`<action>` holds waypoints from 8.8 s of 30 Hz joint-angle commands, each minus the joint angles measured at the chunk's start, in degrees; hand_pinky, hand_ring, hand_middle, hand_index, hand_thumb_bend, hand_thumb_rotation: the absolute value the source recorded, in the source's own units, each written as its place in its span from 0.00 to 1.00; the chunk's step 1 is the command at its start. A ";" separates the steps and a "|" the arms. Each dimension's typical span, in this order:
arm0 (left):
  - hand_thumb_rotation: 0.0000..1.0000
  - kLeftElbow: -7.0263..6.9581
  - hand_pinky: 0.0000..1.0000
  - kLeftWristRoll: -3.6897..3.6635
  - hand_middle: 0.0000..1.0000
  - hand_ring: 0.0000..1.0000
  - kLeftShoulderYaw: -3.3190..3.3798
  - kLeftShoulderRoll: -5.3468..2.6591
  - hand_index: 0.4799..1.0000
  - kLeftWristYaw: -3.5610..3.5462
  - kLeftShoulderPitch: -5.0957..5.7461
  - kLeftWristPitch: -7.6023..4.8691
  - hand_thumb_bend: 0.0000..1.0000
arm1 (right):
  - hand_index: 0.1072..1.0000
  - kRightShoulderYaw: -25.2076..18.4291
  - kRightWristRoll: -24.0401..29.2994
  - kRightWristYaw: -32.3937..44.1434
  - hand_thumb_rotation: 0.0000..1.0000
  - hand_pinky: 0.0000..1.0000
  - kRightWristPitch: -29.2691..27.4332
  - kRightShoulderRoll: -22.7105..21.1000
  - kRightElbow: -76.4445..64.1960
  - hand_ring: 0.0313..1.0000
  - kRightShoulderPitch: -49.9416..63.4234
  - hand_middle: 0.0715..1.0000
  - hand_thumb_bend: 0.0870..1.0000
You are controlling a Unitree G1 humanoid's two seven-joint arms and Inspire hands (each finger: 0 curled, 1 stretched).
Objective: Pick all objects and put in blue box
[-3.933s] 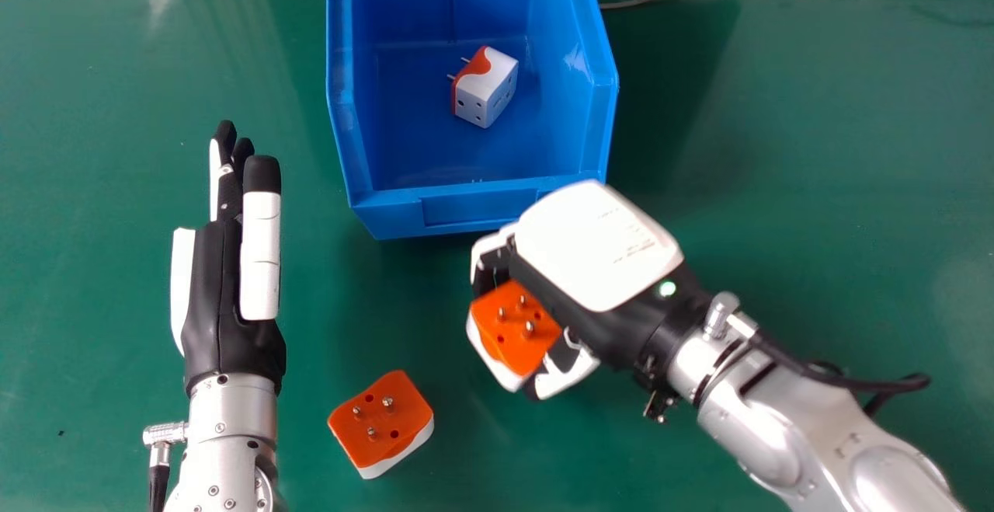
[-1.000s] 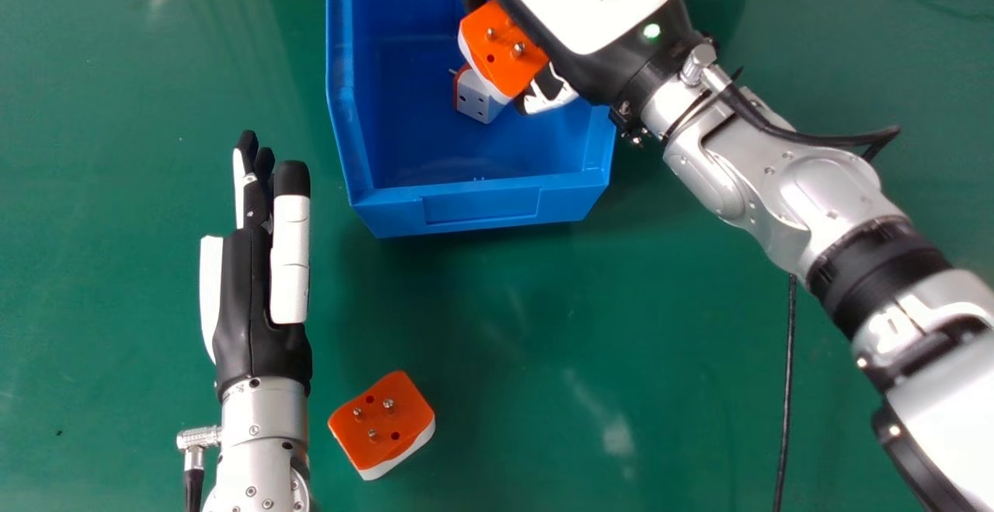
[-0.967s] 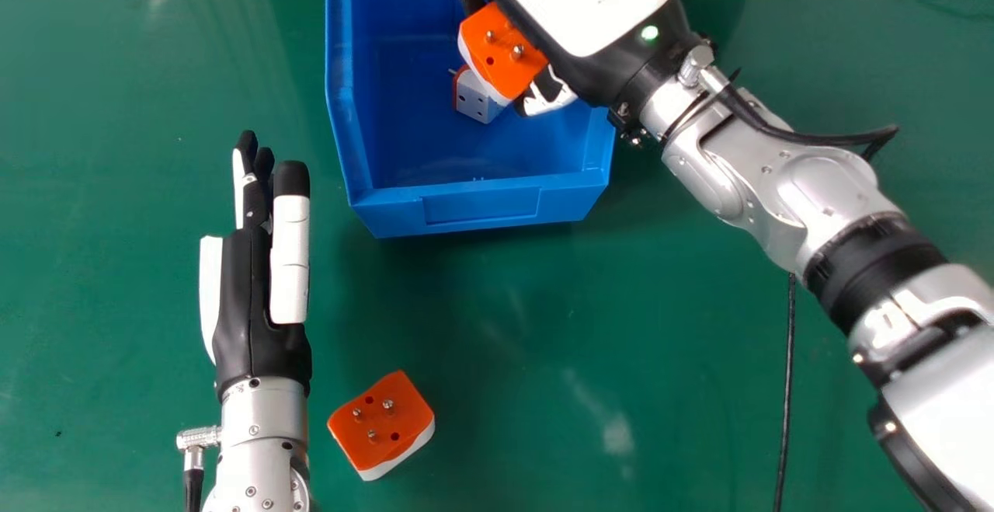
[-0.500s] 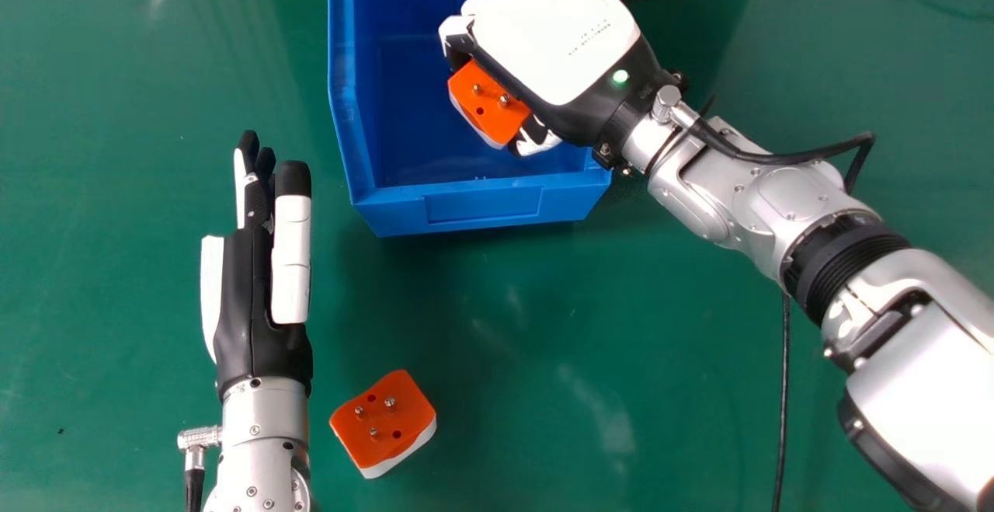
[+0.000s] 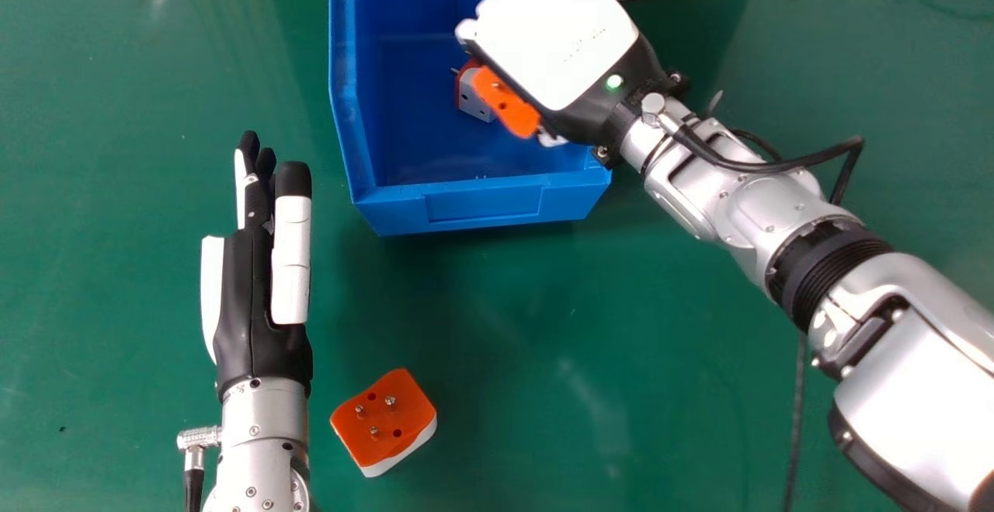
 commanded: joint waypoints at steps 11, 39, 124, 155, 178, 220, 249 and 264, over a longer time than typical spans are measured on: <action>1.00 -0.32 1.00 0.05 1.00 1.00 -0.15 0.32 1.00 -0.28 -0.27 -1.10 0.88 | 0.81 0.02 -0.27 4.14 0.23 0.74 6.69 -2.00 -8.52 0.80 0.20 0.83 0.81; 1.00 -1.37 1.00 0.29 1.00 1.00 -0.60 -0.16 1.00 -0.10 -0.14 -0.47 0.88 | 1.00 -19.66 4.60 26.64 0.37 0.99 17.85 -9.83 -77.60 1.00 33.80 1.00 1.00; 1.00 2.35 1.00 -0.46 1.00 1.00 0.73 0.89 1.00 1.54 -3.22 -4.30 0.85 | 0.84 -14.81 28.08 68.88 0.34 0.67 15.85 -8.05 -96.12 0.82 49.96 0.85 0.77; 1.00 1.89 1.00 -1.25 1.00 1.00 1.13 1.56 1.00 0.42 -3.04 -3.50 0.88 | 0.84 -8.39 18.00 57.75 0.23 0.67 1.17 -7.73 -83.42 0.82 50.73 0.85 0.77; 1.00 0.75 1.00 -0.82 1.00 1.00 1.13 1.56 1.00 0.41 -2.51 -2.47 0.90 | 0.80 -6.73 5.75 47.80 0.19 0.65 -5.09 -6.19 -75.65 0.78 50.38 0.81 0.70; 1.00 -0.21 1.00 -1.40 1.00 1.00 0.99 1.67 1.00 -0.21 -1.97 -1.38 0.89 | 0.86 -1.42 -5.21 37.51 0.07 0.66 -6.54 -4.88 -64.54 0.84 50.15 0.87 0.69; 1.00 -0.87 1.00 -1.41 1.00 1.00 0.86 0.95 1.00 0.14 -1.66 -1.99 0.89 | 0.63 -3.39 3.58 22.58 0.04 0.49 -13.86 -3.16 -57.55 0.62 49.50 0.66 0.58; 1.00 -0.58 1.00 -0.68 1.00 1.00 0.94 0.78 1.00 1.05 -1.72 -2.43 0.89 | 0.51 -3.40 3.23 22.93 0.02 0.40 -13.26 -3.20 -57.85 0.50 49.24 0.54 0.52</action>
